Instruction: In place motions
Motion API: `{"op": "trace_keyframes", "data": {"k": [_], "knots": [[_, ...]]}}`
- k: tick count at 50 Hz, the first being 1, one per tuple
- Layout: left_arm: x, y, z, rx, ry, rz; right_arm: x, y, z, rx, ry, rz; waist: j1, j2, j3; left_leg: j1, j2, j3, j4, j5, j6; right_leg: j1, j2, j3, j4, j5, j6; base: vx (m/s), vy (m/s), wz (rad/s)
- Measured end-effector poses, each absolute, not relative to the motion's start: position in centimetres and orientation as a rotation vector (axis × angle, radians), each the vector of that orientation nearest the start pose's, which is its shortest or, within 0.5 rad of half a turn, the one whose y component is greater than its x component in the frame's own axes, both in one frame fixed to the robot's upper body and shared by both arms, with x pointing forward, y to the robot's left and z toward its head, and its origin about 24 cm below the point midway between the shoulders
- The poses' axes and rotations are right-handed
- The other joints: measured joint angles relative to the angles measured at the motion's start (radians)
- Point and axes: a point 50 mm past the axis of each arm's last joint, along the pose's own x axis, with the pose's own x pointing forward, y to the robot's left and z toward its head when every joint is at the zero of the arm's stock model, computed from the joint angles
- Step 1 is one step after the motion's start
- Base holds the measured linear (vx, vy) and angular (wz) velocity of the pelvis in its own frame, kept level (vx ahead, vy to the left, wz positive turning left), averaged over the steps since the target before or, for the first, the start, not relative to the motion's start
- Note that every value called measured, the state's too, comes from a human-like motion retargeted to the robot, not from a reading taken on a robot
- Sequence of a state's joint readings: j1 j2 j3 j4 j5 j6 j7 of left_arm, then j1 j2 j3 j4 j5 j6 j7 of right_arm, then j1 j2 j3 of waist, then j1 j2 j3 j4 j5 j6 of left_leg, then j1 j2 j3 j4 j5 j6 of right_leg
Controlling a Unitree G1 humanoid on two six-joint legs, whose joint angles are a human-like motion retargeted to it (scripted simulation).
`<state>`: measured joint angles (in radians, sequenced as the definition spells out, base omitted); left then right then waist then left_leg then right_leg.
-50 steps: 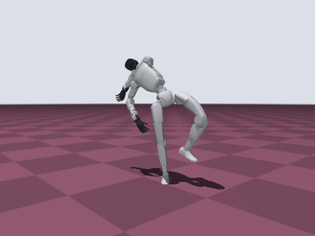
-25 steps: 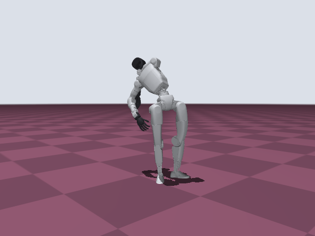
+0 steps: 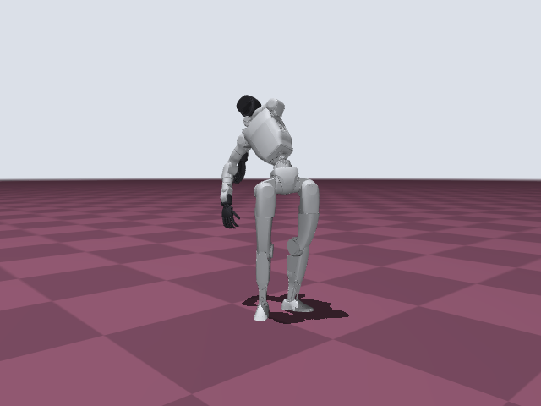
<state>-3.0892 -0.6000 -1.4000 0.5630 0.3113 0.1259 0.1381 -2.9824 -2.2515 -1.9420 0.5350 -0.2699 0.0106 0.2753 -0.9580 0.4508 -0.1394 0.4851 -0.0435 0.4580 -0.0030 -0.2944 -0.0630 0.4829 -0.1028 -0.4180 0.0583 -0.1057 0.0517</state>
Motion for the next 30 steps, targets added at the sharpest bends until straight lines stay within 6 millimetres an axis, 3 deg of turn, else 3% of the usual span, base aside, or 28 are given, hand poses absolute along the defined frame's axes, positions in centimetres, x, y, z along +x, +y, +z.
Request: {"op": "trace_keyframes", "data": {"k": [4, 10, 15, 17, 20, 22, 25, 30], "knots": [[-3.8, -24.3, 22.2, -1.593, 2.270, 0.382, 2.8, -44.8, 3.2, -1.573, 1.755, 0.952, 0.022, -0.001, -0.015, -0.007, -0.013, 0.001, -0.001, -0.015, 0.013, -0.021, -0.013, 0.012, 0.028, -0.004, 0.011, 0.20, 0.13, -0.11], [-3.8, -24.4, 22.3, -1.606, 2.290, 0.447, 1.8, -49.2, 7.2, -1.634, 2.038, 0.712, -0.006, -0.007, -0.073, -0.004, -0.001, -0.010, 0.003, -0.029, 0.033, -0.073, -0.033, 0.030, 0.175, 0.026, 0.019, 0.16, 0.07, 0.11], [-4.2, -23.4, 20.9, -1.412, 2.266, 0.443, -0.7, -51.2, 9.9, -1.782, 2.194, 0.758, -0.116, -0.011, -0.126, 0.010, 0.060, 0.010, 0.011, -0.030, 0.041, -0.224, -0.035, 0.100, 0.525, 0.269, 0.024, -0.05, 0.06, 0.02], [-4.4, -22.5, 19.6, -1.323, 2.214, 0.469, -1.6, -52.0, 11.4, -1.870, 2.251, 0.788, -0.201, -0.011, -0.125, 0.020, 0.115, 0.015, 0.014, -0.024, 0.041, -0.335, 0.000, 0.131, 0.729, 0.272, -0.005, -0.18, 0.17, 0.34], [-4.5, -20.7, 17.4, -1.224, 2.112, 0.552, -1.9, -53.2, 14.0, -1.981, 2.347, 0.722, -0.308, -0.009, -0.100, 0.026, 0.182, 0.018, 0.022, -0.022, 0.041, -0.478, -0.037, 0.048, 0.985, 0.198, -0.069, -0.21, 0.17, 0.61], [-4.4, -19.2, 15.9, -1.179, 2.026, 0.622, -1.6, -53.9, 16.1, -2.045, 2.416, 0.591, -0.370, -0.010, -0.095, 0.020, 0.211, 0.000, 0.032, -0.021, 0.041, -0.573, -0.067, 0.015, 1.118, 0.150, -0.103, -0.20, 0.07, 0.93], [-4.4, -16.5, 13.7, -1.117, 1.885, 0.749, -1.2, -54.4, 19.3, -2.078, 2.522, 0.365, -0.453, -0.015, -0.105, 0.005, 0.237, -0.036, 0.045, -0.018, 0.049, -0.713, -0.086, 0.003, 1.245, 0.112, -0.108, -0.09, -0.02, 0.86], [-4.1, -11.7, 11.3, -0.972, 1.676, 0.906, -1.0, -54.5, 21.7, -2.012, 2.563, 0.076, -0.520, -0.018, -0.123, -0.024, 0.261, -0.056, 0.057, -0.015, 0.051, -0.844, -0.104, -0.017, 1.269, 0.081, -0.116, -0.01, -0.05, 0.23]]}}
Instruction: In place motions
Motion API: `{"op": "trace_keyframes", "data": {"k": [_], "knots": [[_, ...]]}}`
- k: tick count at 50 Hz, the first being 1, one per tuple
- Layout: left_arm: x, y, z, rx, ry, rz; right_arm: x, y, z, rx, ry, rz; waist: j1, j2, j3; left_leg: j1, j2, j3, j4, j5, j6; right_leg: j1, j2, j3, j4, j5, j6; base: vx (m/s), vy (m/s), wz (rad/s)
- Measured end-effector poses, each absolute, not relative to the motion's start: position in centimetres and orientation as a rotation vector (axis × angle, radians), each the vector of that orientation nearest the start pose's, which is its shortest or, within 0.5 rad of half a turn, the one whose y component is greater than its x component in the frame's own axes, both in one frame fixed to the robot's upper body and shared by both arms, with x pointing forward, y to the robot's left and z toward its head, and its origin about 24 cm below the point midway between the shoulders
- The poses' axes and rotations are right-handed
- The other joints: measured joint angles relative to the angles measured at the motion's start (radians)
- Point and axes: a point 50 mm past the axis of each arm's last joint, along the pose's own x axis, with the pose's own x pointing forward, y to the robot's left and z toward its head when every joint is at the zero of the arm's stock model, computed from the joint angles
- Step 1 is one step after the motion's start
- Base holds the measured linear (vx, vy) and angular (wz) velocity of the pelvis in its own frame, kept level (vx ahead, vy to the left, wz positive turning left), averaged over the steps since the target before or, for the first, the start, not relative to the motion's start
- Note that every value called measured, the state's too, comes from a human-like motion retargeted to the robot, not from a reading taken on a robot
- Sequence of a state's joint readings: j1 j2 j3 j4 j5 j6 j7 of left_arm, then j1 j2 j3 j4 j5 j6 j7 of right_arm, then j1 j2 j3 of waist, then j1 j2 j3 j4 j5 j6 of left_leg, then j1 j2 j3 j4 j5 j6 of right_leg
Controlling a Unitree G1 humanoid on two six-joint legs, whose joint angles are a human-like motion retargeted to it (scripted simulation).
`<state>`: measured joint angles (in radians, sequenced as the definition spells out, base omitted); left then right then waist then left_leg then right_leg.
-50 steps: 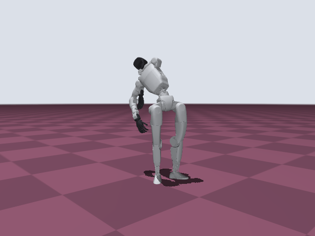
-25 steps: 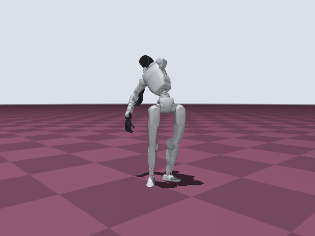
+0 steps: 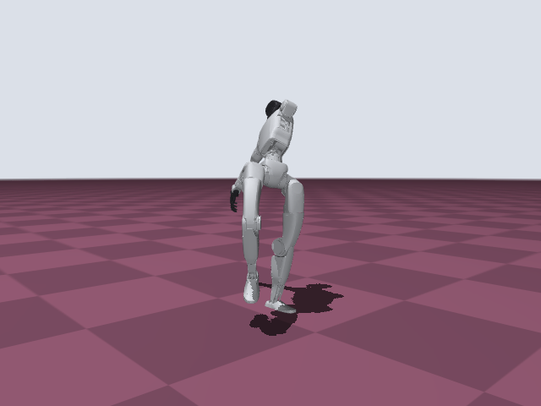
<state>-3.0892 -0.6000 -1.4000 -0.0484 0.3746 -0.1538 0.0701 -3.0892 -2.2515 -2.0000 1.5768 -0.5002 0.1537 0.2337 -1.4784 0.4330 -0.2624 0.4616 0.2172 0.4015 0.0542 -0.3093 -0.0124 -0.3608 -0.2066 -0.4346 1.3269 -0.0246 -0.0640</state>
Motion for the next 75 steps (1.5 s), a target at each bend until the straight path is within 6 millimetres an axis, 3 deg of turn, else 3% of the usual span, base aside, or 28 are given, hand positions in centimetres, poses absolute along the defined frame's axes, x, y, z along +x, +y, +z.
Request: {"op": "trace_keyframes", "data": {"k": [5, 9, 12, 16, 18, 20, 22, 25, 32, 35, 38, 43, 48, 55, 61, 65, 68, 70, 72, 75], "knots": [[-3.9, -9.3, 10.5, -0.901, 1.584, 0.945, -1.0, -54.6, 21.2, -1.969, 2.467, 0.005, 0.004, -0.001, -0.014, -0.017, -0.024, 0.022, 0.008, -0.009, -0.001, 0.028, 0.001, 0.023, -0.087, 0.017, 0.025, -0.02, 0.01, -0.31], [-3.9, -9.9, 10.6, -0.946, 1.595, 0.894, -0.3, -54.4, 18.8, -1.938, 2.378, 0.150, 0.041, 0.001, -0.011, -0.012, -0.074, 0.062, 0.003, -0.023, -0.004, 0.153, 0.008, 0.061, -0.206, 0.053, 0.057, 0.04, -0.01, -0.67], [-3.9, -11.4, 11.0, -1.009, 1.647, 0.826, -0.1, -54.0, 16.4, -1.915, 2.328, 0.335, 0.088, 0.002, -0.020, -0.002, -0.110, 0.095, -0.007, -0.028, -0.011, 0.266, 0.032, 0.096, -0.336, 0.094, 0.087, 0.08, -0.06, -0.75], [-4.0, -15.3, 12.8, -1.161, 1.784, 0.673, -0.4, -52.5, 12.1, -1.879, 2.206, 0.675, 0.199, 0.001, -0.075, 0.008, -0.190, 0.127, -0.023, -0.037, -0.022, 0.476, 0.085, 0.179, -0.668, 0.161, 0.138, 0.04, -0.13, -0.91], [-4.0, -17.2, 14.0, -1.233, 1.856, 0.591, -0.9, -51.4, 10.1, -1.843, 2.138, 0.827, 0.253, 0.002, -0.099, 0.008, -0.223, 0.136, -0.032, -0.037, -0.029, 0.571, 0.108, 0.217, -0.856, 0.095, 0.166, -0.01, -0.12, -0.80], [-4.0, -18.7, 15.1, -1.286, 1.918, 0.522, -1.4, -50.1, 8.3, -1.798, 2.067, 0.960, 0.322, 0.006, -0.098, 0.008, -0.241, 0.163, -0.038, -0.040, -0.038, 0.652, 0.090, 0.132, -1.015, -0.056, 0.139, 0.04, -0.10, -0.97], [-4.0, -20.1, 16.4, -1.333, 1.982, 0.448, -1.8, -49.1, 7.0, -1.759, 2.022, 1.059, 0.372, 0.002, -0.110, 0.015, -0.255, 0.160, -0.041, -0.040, -0.046, 0.692, 0.108, 0.119, -1.116, -0.099, 0.090, 0.06, -0.16, -0.47], [-4.1, -22.0, 18.6, -1.390, 2.097, 0.338, -2.5, -47.5, 5.5, -1.697, 1.970, 1.200, 0.460, 0.005, -0.113, 0.021, -0.254, 0.180, -0.045, -0.036, -0.066, 0.720, 0.099, 0.145, -1.219, -0.035, 0.134, -0.04, -0.22, -0.37], [-4.2, -23.2, 20.4, -1.411, 2.209, 0.326, -2.6, -44.6, 3.1, -1.569, 1.864, 1.351, 0.486, 0.006, -0.100, -0.007, -0.218, 0.200, -0.041, -0.012, -0.085, 0.704, 0.117, 0.138, -1.260, -0.019, 0.101, -0.13, -0.15, 0.01], [-4.2, -23.1, 20.3, -1.390, 2.212, 0.343, -2.6, -44.2, 2.9, -1.540, 1.866, 1.337, 0.443, 0.006, -0.104, -0.018, -0.199, 0.200, -0.041, -0.001, -0.093, 0.706, 0.130, 0.120, -1.264, -0.028, 0.095, -0.13, -0.09, 0.47], [-4.3, -22.6, 19.6, -1.359, 2.186, 0.373, -3.0, -45.2, 3.6, -1.541, 1.947, 1.274, 0.423, 0.006, -0.109, -0.026, -0.184, 0.187, -0.039, 0.007, -0.100, 0.712, 0.136, 0.097, -1.275, -0.029, 0.094, -0.02, -0.12, 0.35], [-4.3, -21.5, 18.1, -1.322, 2.112, 0.457, -3.7, -48.9, 7.2, -1.663, 2.207, 1.083, 0.441, 0.005, -0.127, -0.018, -0.176, 0.188, -0.038, 0.017, -0.111, 0.727, 0.146, 0.089, -1.290, -0.026, 0.083, -0.02, -0.14, -0.05], [-4.3, -20.2, 16.7, -1.264, 2.043, 0.527, -2.8, -51.3, 10.4, -1.819, 2.320, 0.886, 0.426, 0.005, -0.132, -0.017, -0.164, 0.193, -0.041, 0.028, -0.122, 0.731, 0.156, 0.087, -1.296, -0.030, 0.075, -0.08, -0.06, -0.01], [-4.3, -18.5, 15.1, -1.197, 1.968, 0.579, -1.0, -52.6, 12.7, -1.889, 2.328, 0.622, 0.377, 0.006, -0.113, -0.021, -0.153, 0.185, -0.042, 0.039, -0.132, 0.734, 0.173, 0.087, -1.304, -0.035, 0.064, -0.02, -0.03, -0.01], [-4.3, -18.6, 15.1, -1.203, 1.965, 0.534, -0.1, -53.2, 14.0, -1.907, 2.283, 0.435, 0.361, 0.009, -0.056, -0.015, -0.142, 0.153, -0.017, 0.041, -0.146, 0.747, 0.182, 0.092, -1.303, -0.039, 0.051, -0.05, -0.03, -0.05], [-4.3, -20.1, 16.6, -1.259, 2.039, 0.452, 0.0, -53.3, 13.9, -1.933, 2.211, 0.410, 0.377, 0.007, 0.002, -0.030, -0.132, 0.124, 0.079, 0.087, -0.120, 0.774, 0.164, 0.100, -1.296, -0.042, 0.046, -0.04, 0.00, -0.23], [-4.3, -22.5, 19.5, -1.349, 2.177, 0.325, -0.1, -52.9, 12.9, -1.961, 2.134, 0.468, 0.459, -0.004, 0.025, -0.109, -0.113, 0.107, 0.326, 0.304, -0.053, 0.796, 0.076, 0.121, -1.292, -0.035, 0.047, -0.16, -0.02, -0.72], [-4.3, -24.1, 22.1, -1.386, 2.290, 0.195, -0.2, -52.4, 11.7, -1.970, 2.072, 0.566, 0.515, -0.008, 0.018, -0.225, -0.106, 0.061, 0.550, 0.440, 0.038, 0.807, 0.014, 0.133, -1.287, -0.033, 0.055, -0.15, -0.12, -0.68], [-4.1, -25.4, 25.3, -1.414, 2.406, 0.050, -0.6, -51.4, 9.8, -1.924, 2.020, 0.693, 0.561, -0.008, -0.001, -0.384, -0.091, 0.024, 0.803, 0.429, 0.089, 0.804, -0.022, 0.131, -1.278, -0.027, 0.050, -0.08, -0.15, -0.21], [-3.7, -26.4, 29.2, -1.496, 2.516, -0.125, -0.8, -49.2, 6.9, -1.767, 1.947, 0.808, 0.600, -0.001, -0.002, -0.577, -0.010, 0.055, 1.113, 0.318, 0.105, 0.794, -0.038, 0.110, -1.269, -0.024, 0.030, -0.11, -0.07, 0.03]]}}
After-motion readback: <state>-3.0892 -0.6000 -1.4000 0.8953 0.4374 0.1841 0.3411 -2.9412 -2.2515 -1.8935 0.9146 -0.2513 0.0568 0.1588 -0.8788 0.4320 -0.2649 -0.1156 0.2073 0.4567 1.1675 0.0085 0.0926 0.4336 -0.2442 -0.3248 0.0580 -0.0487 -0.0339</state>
